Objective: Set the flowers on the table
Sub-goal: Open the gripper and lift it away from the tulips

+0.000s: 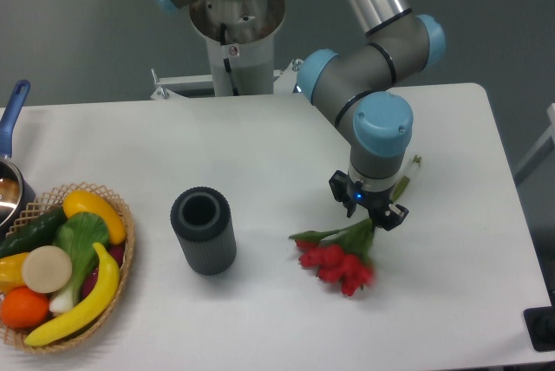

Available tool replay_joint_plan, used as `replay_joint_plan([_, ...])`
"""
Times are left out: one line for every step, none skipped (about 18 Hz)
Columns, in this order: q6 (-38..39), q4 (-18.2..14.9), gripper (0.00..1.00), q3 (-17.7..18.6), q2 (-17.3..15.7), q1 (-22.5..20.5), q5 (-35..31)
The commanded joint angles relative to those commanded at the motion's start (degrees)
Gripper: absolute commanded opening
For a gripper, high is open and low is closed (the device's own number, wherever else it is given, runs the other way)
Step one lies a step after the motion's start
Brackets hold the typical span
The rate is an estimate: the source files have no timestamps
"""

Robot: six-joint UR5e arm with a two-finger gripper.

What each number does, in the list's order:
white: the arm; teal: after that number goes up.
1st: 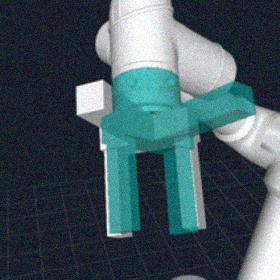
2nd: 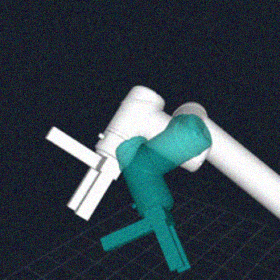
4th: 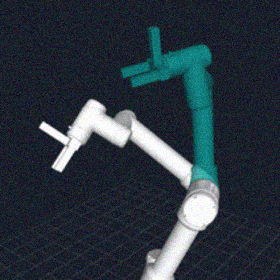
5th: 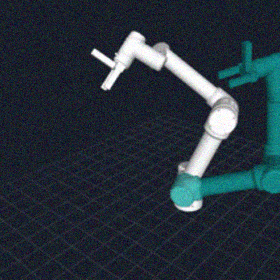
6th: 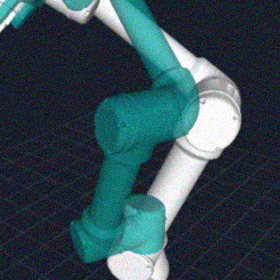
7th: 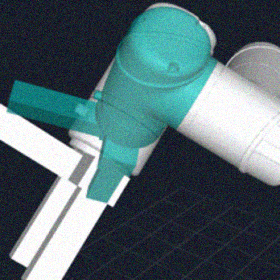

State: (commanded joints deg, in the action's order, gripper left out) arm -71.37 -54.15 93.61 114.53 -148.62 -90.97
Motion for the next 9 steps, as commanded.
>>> replay_joint_plan([0.1,1.0,1.00,-0.2,-0.6,-0.1,0.1])
replay_joint_plan([0.2,1.6,1.00,-0.4,-1.4,-0.4,0.2])
replay_joint_plan([0.3,1.9,1.00,-1.3,-2.2,-0.9,0.2])
replay_joint_plan([0.6,1.9,1.00,-2.7,-2.9,-1.6,0.3])
replay_joint_plan([0.8,1.6,1.00,-3.8,-3.6,-1.8,0.2])
replay_joint_plan([0.7,1.2,1.00,-4.6,-4.3,-2.1,0.3])
replay_joint_plan([0.7,1.2,1.00,-5.2,-5.0,-2.5,0.5])
replay_joint_plan([0.7,1.2,1.00,-5.5,-5.8,-3.4,1.3])
replay_joint_plan([0.5,1.0,1.00,-5.9,-6.4,-4.4,3.2])
